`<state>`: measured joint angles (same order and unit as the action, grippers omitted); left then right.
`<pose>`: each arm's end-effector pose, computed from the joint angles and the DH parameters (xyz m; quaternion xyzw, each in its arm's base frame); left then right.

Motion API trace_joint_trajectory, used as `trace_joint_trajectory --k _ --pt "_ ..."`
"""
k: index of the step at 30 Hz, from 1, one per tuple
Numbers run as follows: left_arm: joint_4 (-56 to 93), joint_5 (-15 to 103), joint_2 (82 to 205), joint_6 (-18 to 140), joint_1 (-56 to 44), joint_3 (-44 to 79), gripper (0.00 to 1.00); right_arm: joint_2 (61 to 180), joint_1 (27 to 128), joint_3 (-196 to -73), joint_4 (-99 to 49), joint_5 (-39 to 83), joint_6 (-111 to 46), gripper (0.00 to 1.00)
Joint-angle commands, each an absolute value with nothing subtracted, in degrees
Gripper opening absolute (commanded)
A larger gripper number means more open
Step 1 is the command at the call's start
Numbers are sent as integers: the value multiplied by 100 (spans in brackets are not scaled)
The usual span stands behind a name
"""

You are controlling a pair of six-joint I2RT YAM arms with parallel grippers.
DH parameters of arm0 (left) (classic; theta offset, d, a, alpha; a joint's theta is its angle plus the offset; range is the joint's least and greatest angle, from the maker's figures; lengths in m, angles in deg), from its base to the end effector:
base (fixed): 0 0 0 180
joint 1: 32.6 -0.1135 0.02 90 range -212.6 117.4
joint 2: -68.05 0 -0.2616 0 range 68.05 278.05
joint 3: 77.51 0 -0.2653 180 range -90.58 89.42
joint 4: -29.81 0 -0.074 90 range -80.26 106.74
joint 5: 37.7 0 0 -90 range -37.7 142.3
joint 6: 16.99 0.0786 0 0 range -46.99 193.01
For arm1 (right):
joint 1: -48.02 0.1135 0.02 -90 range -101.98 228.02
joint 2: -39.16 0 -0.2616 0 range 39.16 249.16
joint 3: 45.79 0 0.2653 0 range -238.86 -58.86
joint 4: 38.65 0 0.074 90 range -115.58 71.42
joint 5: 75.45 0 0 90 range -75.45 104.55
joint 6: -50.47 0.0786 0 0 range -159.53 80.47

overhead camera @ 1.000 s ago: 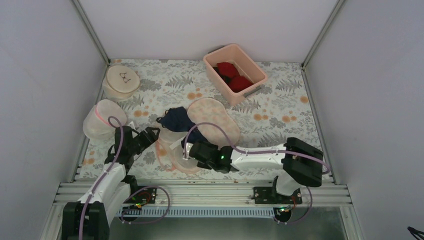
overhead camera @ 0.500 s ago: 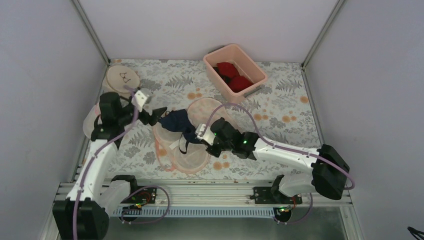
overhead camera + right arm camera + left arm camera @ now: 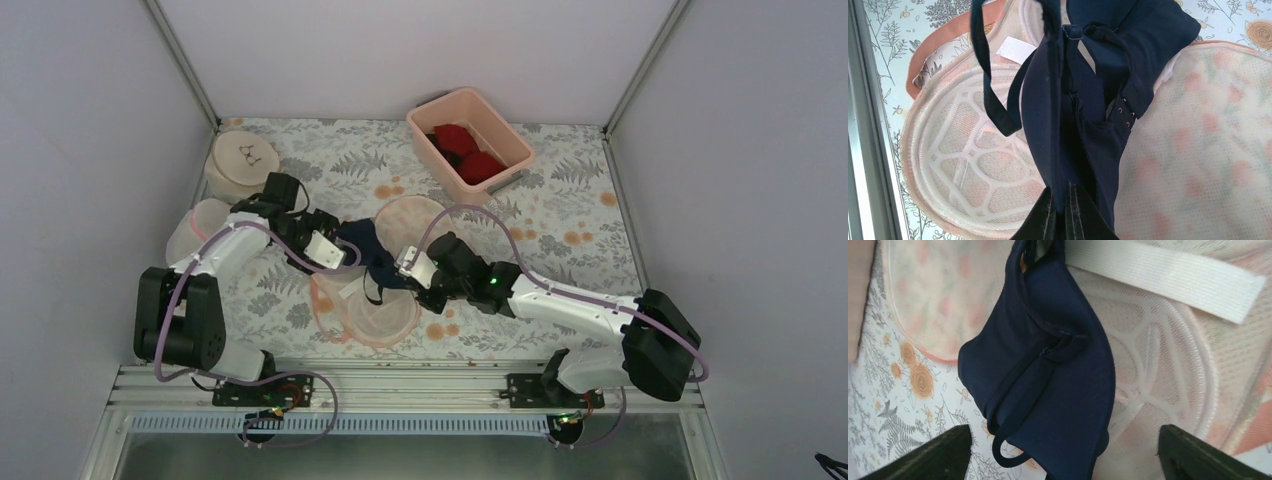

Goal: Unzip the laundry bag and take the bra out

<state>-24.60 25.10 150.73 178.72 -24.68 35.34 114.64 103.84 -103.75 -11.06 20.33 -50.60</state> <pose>0.2839 -0.0758 0.1668 0.8234 0.4896 -0.0247 0.2858 0.1703 0.2649 0.1791 -0.5248 0.7596 0.1882 0.3349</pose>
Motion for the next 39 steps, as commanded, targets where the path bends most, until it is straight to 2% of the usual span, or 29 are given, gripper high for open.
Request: trace_joint_trajectory --k 1,6,9,15,20,27,32,37,39 --pt "-1938 2856 15264 18602 -2270 3627 88 11349 10243 -10265 -1338 2242 -5112 4" --pt "-1042 2881 15530 18304 -2239 3715 67 11298 10128 -10212 -1354 2314 -5123 4" --pt "-1123 2854 15596 18337 -2173 3734 64 11323 10098 -10209 -1353 2286 -5098 4" --pt "-1880 2646 15639 18073 -1932 3617 64 11520 10098 -10211 -1379 2279 -5095 4" --pt "-1220 3192 15698 18025 -1923 3984 64 11605 10083 -10263 -1326 2333 -5104 4" --pt "-1425 3365 15766 18588 -1922 4069 64 11823 10076 -10375 -1250 2224 -5117 4" --pt "-2147 3350 15682 18810 -1919 3916 72 12070 10153 -10569 -1127 2302 -5121 4" --pt "-2806 3443 15679 19035 -1941 3682 84 11986 10155 -10540 -1171 2233 -5122 4" --pt "-2782 3350 15674 18934 -1942 3613 85 11912 10153 -10524 -1152 2209 -5122 4"
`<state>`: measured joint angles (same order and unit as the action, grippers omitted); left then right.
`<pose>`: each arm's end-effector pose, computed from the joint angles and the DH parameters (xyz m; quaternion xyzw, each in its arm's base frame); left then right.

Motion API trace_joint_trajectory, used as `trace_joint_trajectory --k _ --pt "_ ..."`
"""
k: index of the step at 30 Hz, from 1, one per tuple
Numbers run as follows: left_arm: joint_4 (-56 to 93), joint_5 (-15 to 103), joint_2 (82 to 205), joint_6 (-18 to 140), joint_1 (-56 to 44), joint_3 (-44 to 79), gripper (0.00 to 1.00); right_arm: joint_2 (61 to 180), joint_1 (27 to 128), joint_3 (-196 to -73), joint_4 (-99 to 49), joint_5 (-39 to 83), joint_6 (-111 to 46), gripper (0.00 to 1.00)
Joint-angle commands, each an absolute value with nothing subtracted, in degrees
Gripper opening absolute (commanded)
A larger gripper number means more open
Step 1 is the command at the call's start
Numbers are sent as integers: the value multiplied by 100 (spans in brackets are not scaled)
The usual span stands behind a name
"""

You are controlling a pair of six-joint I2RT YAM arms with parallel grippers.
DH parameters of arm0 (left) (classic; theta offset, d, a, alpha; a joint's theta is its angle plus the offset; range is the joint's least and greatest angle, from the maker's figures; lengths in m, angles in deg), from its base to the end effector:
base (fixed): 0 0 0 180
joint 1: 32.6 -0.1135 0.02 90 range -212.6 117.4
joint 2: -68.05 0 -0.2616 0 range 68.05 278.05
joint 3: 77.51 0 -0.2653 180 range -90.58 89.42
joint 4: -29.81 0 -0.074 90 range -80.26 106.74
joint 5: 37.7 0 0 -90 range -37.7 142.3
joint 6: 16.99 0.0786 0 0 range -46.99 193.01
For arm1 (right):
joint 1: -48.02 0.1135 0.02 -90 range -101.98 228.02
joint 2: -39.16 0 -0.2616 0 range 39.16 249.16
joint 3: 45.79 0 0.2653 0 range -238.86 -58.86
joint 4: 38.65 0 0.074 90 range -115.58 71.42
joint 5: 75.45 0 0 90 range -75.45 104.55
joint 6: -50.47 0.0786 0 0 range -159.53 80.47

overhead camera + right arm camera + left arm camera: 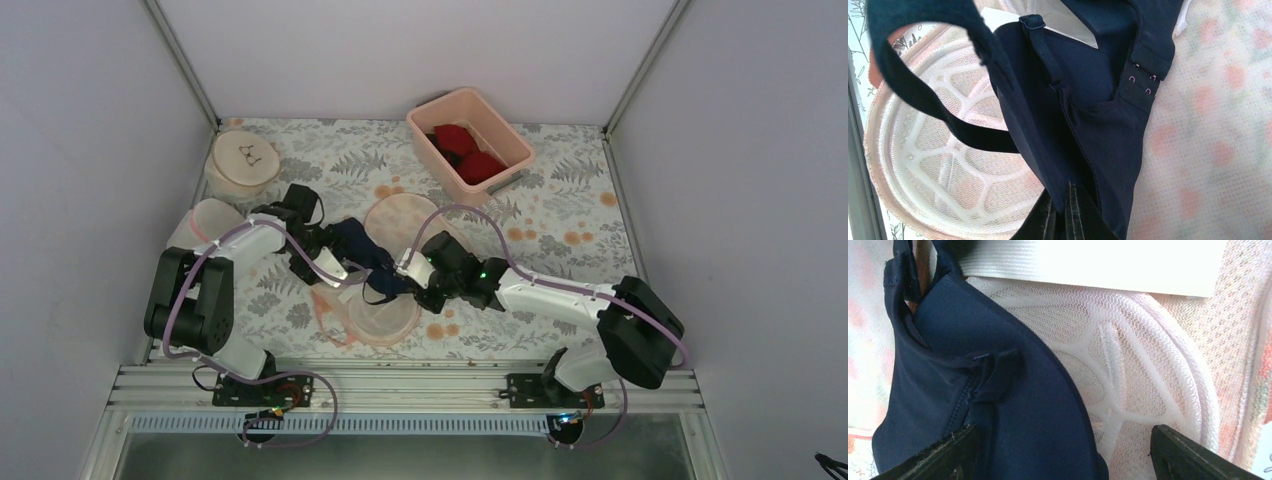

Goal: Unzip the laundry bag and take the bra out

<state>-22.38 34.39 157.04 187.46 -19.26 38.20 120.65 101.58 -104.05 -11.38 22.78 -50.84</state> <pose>0.2768 -0.0905 0.1193 0.8891 0.4159 -0.0112 0.1911 0.1820 0.2654 0.1505 -0.5240 0.7793 0.1845 0.2901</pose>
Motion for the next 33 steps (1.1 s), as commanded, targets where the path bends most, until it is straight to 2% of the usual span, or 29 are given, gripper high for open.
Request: trace_joint_trajectory --k 1,7,8,11,13,14,24,33 --pt "-2543 3295 15666 18690 -1941 3609 84 11864 10150 -10514 -1158 2215 -5126 4" --pt "-1082 3375 15636 18115 -1942 3870 54 11582 10109 -10435 -1247 2255 -5130 4" --pt "-1004 3364 15627 18094 -1937 3894 44 11554 10092 -10422 -1253 2259 -5118 4" --pt "-1264 3162 15564 17933 -1901 3771 17 11457 10038 -10414 -1237 2263 -5070 4" --pt "-1661 2967 15513 17757 -1886 3482 5 11395 9974 -10440 -1223 2326 -5009 4" --pt "-1790 2916 15493 17605 -1889 3359 3 11359 9920 -10459 -1210 2390 -4977 4" --pt "-1816 3145 15319 15622 -1841 2086 2 11048 8843 -11201 -1178 3280 -4501 4" --pt "-1363 3699 16087 14874 -1420 353 2 11776 7908 -12648 -1006 2531 -4371 4"
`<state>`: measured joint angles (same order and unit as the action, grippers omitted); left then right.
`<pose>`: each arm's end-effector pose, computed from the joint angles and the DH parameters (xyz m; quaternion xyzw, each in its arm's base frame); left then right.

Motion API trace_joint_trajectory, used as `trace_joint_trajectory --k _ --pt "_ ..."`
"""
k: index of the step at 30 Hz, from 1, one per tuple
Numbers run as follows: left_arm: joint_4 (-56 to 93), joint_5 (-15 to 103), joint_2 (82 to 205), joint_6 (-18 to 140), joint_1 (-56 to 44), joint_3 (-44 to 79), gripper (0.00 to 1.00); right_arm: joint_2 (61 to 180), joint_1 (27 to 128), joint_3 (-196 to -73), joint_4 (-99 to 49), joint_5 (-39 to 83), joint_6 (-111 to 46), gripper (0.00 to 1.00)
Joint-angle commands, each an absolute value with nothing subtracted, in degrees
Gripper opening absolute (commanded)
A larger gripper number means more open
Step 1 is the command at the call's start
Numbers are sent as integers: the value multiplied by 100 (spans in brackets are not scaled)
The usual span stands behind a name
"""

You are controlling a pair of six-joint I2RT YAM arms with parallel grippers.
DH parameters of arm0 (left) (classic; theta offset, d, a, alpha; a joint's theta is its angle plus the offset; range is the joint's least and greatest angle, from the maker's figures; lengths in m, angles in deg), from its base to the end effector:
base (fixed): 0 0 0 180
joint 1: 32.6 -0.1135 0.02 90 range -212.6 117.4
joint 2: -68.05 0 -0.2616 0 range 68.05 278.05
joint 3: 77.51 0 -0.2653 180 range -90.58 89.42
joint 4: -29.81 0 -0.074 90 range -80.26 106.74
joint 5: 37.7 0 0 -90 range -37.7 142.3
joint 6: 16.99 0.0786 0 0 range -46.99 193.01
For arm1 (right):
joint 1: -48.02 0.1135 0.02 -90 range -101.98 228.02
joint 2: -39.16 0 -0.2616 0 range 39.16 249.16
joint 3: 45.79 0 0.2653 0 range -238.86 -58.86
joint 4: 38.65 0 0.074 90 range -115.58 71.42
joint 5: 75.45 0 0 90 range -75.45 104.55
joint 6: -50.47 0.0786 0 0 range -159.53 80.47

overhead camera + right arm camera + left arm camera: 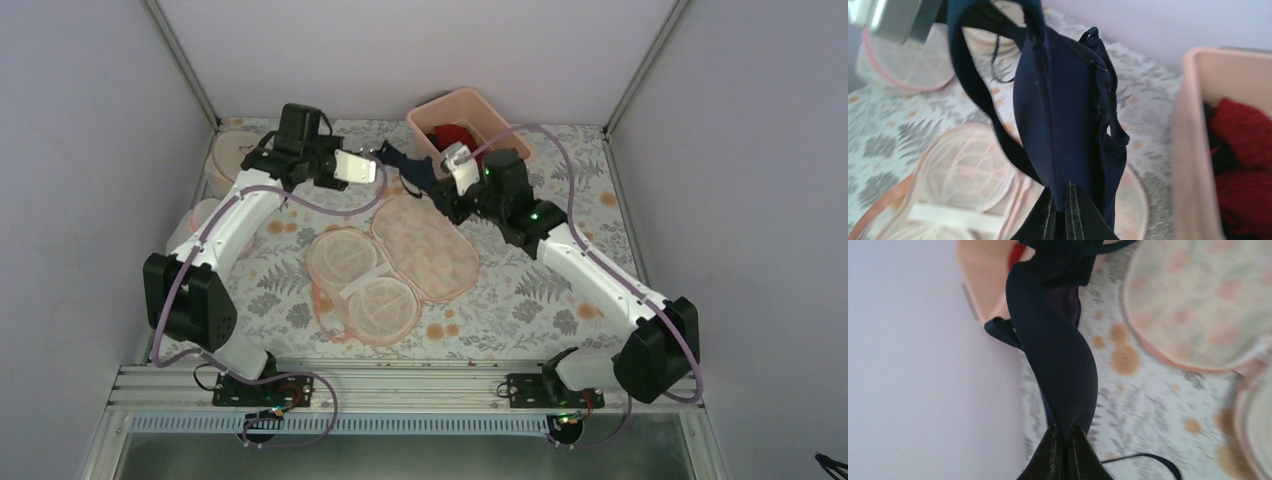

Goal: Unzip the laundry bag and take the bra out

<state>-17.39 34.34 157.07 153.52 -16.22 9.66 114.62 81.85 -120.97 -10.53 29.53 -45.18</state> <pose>0.3658 -0.1328 0.2905 0.7198 0.5555 0.0860 0.4073 0.2807 0.2126 0.2941 -0.3505 0.7790 0.2322 0.4651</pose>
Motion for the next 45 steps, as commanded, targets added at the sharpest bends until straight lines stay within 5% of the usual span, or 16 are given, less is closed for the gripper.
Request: trace_joint_trajectory --k 1,9,19,33,45 --pt "-1245 3813 16213 14853 -1372 126 2 11850 7833 -12780 -1021 2383 -4388 4" --pt "-792 4120 17736 14805 -1124 -2162 2 12388 7152 -13203 -1568 1299 -4569 4" --pt "419 4433 18691 15042 -731 -2859 2 13393 6778 -13340 -1564 989 -4851 4" --pt "1132 4444 19723 14777 -471 -5097 2 13114 6486 -14132 -1518 397 -4681 4" --pt "549 4480 20559 14658 -405 -5257 2 13486 6367 -13645 -1062 1842 -4759 4"
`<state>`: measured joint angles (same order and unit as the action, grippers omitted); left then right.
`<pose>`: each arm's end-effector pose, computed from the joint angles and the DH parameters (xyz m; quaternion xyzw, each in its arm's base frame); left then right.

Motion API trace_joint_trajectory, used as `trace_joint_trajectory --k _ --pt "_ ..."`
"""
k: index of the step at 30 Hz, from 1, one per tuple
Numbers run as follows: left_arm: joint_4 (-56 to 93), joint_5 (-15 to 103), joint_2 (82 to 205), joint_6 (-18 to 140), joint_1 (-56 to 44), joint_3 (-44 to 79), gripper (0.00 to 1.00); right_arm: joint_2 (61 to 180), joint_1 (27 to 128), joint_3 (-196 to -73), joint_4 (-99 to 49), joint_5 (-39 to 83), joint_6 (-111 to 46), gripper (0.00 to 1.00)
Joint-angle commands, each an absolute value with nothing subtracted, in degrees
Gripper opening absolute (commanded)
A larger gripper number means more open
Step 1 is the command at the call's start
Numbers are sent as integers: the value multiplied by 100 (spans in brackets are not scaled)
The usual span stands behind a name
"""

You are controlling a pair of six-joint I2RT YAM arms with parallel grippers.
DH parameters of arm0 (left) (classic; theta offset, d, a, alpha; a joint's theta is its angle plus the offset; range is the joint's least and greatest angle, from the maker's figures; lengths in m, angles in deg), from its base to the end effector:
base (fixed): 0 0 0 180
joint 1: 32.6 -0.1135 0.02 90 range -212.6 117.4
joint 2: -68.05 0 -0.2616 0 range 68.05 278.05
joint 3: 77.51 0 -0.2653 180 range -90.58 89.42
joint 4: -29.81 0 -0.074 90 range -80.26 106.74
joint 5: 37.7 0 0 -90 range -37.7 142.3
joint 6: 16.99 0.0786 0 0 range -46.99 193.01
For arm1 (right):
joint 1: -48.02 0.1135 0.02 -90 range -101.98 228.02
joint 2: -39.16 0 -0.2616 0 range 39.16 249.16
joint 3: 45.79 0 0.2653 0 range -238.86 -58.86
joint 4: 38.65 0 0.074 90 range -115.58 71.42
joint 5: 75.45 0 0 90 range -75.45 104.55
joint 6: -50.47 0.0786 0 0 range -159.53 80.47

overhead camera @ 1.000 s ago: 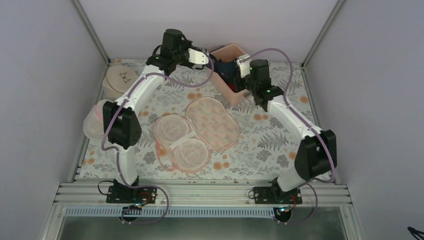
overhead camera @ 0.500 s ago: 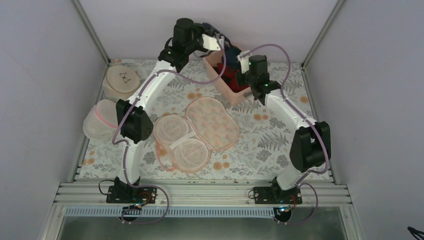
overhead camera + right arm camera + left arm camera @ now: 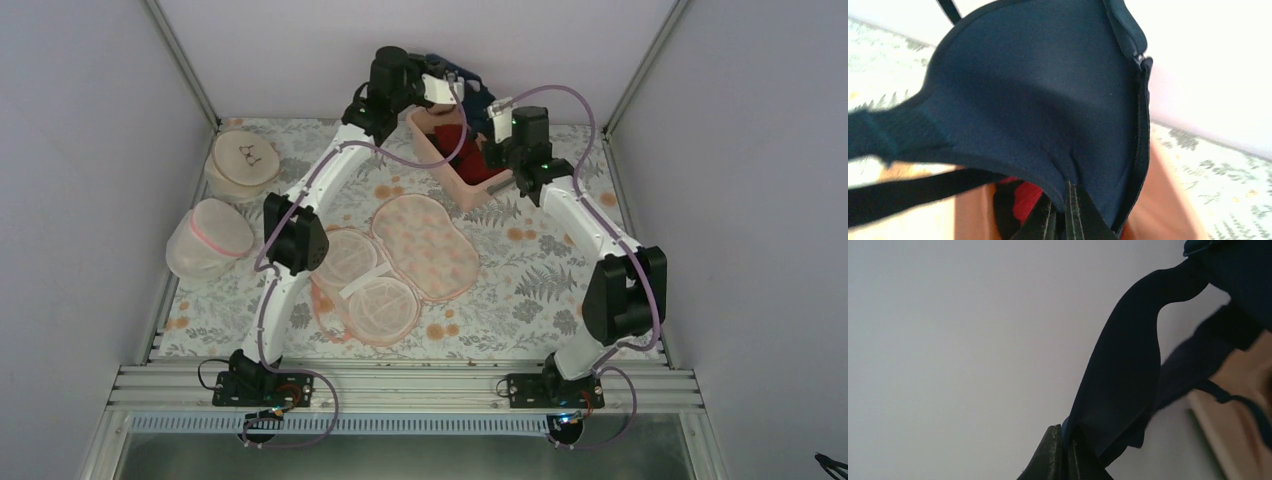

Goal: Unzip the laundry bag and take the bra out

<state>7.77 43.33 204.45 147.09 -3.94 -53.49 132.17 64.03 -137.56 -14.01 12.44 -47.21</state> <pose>0.5302 -0.3037 0.3763 0.5962 0.4072 0.2142 0.6580 0.4201 0.1175 0.3024 -0.1644 0.8313 0.0230 0.5304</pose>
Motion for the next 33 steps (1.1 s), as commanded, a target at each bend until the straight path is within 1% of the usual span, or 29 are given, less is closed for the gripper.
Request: trace_joint_trajectory --k 1,6,15,21,27,31,33 --pt "390 4484 20574 14679 -419 -5263 2 13601 6372 -13635 -999 2009 -4753 4" --pt "-329 4488 20490 14830 -495 -5126 2 13815 6414 -13688 -639 2653 -4861 4" --pt "-1205 4645 19858 15577 -827 -4213 2 13686 6429 -13429 -17 3669 -4884 4" --pt "-1803 4647 19489 15759 -1001 -3899 2 13258 6440 -13142 76 3898 -4742 4" --pt "-1793 4587 19003 15923 -995 -3177 2 13179 6448 -13077 149 3728 -4715 4" --pt "-2030 4544 19089 15859 -963 -3635 2 13237 6420 -13372 383 3889 -4550 4" --pt "-2070 4519 19256 15786 -930 -3951 2 13157 6345 -13351 251 4029 -4171 4"
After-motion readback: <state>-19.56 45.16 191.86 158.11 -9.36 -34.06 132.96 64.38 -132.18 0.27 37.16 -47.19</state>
